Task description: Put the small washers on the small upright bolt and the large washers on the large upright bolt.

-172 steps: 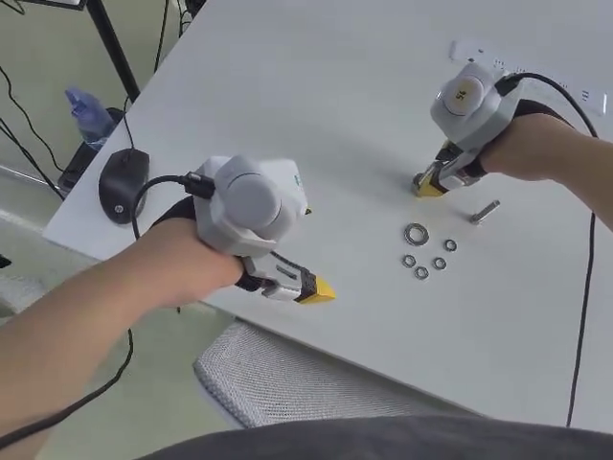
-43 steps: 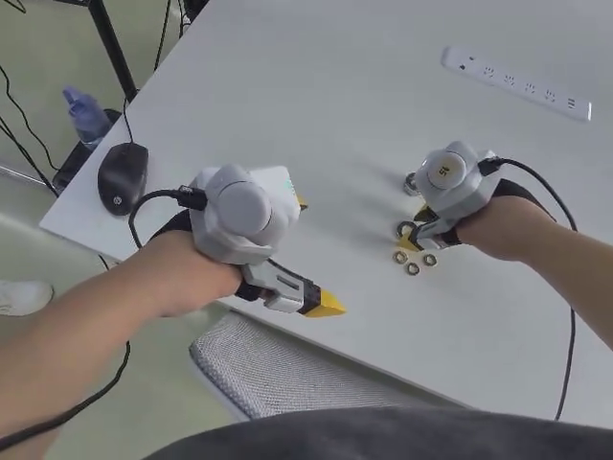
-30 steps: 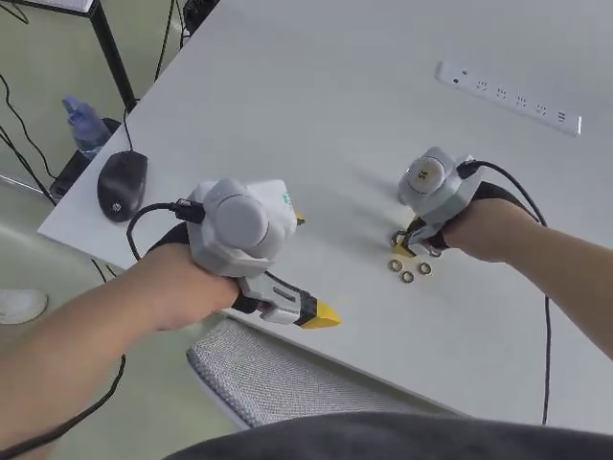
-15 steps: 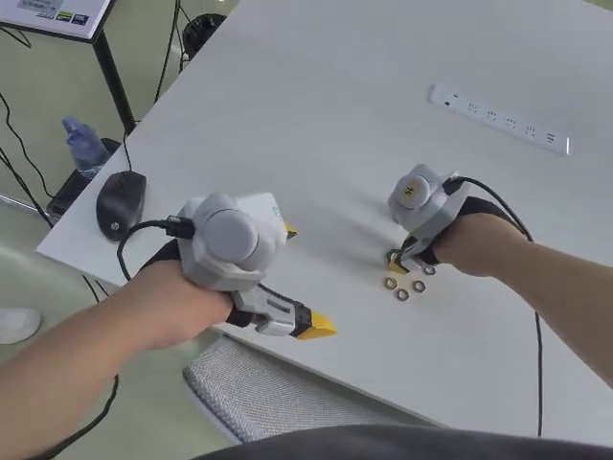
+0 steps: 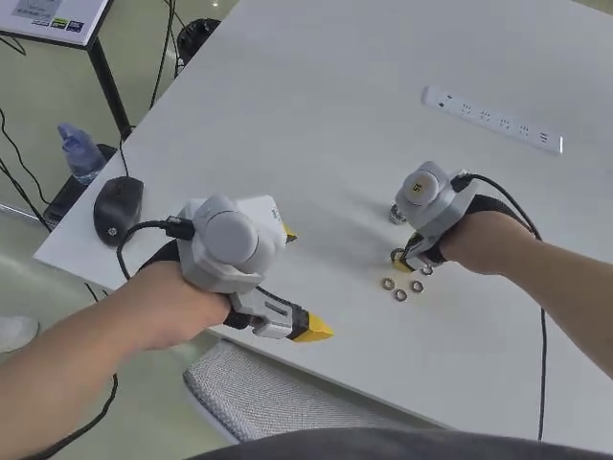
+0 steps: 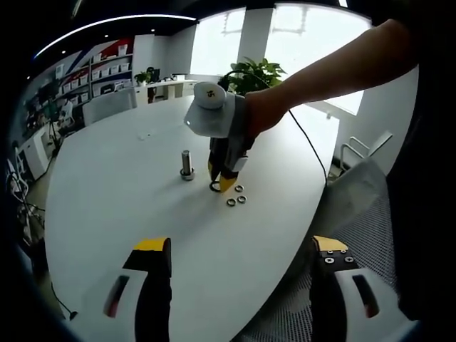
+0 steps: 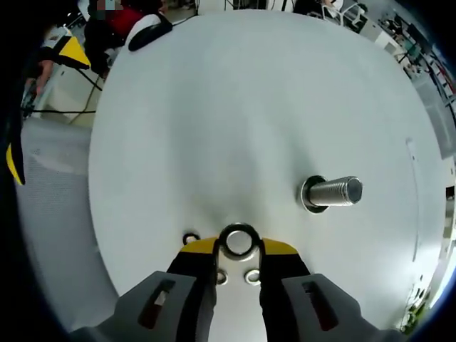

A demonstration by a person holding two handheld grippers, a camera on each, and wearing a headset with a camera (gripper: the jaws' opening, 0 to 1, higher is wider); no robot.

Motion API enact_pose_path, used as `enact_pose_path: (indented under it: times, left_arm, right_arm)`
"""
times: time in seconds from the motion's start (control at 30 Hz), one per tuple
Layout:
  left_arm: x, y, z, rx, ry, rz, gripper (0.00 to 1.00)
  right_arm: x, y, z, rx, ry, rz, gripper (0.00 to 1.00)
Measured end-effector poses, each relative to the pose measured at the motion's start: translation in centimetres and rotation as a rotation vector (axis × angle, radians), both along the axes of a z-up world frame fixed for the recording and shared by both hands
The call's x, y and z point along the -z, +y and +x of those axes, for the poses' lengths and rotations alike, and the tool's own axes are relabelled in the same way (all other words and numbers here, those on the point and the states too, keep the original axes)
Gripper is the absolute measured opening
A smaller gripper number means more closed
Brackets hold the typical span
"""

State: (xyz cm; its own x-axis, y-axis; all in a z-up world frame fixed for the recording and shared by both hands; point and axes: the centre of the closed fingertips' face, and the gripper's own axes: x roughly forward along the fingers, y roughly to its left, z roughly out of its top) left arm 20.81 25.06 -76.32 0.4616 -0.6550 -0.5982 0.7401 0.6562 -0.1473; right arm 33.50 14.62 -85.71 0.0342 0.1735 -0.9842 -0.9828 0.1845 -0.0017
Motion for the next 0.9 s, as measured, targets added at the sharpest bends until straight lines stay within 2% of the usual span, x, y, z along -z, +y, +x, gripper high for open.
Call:
enact_pose_path:
  times: [0.07, 0.17, 0.23, 0.37, 0.6, 0.7, 0.9]
  left_arm:
    - [0.0, 0.0, 0.0, 0.003, -0.001, 0.002, 0.79]
    - [0.1, 0.1, 0.0, 0.006, -0.002, 0.0, 0.79]
    - [-0.1, 0.1, 0.0, 0.013, -0.018, 0.002, 0.79]
    - [-0.1, 0.2, 0.0, 0.014, -0.016, -0.002, 0.79]
    - [-0.3, 0.2, 0.0, 0.015, -0.02, -0.008, 0.79]
    - [-0.3, 0.1, -0.3, 0.021, -0.017, -0.007, 0.79]
    - [-0.2, 0.2, -0.8, 0.029, -0.012, -0.002, 0.79]
  right_arm:
    - [-0.4, -0.3, -0.2, 0.013, 0.014, 0.004, 0.22]
    - [-1.3, -0.7, -0.3, 0.009, 0.007, 0.01, 0.22]
    - [-1.9, -0.9, -0.4, 0.012, 0.006, 0.014, 0.22]
    - [-2.7, -1.6, -0.2, 0.007, 0.002, 0.011, 0.22]
    - [-5.1, -1.4, -0.3, 0.031, 0.004, 0.03, 0.22]
    - [-4.9, -1.2, 0.2, 0.049, -0.002, 0.051, 0.22]
    - [-6.2, -1.0, 1.0, 0.068, -0.021, 0.06, 0.22]
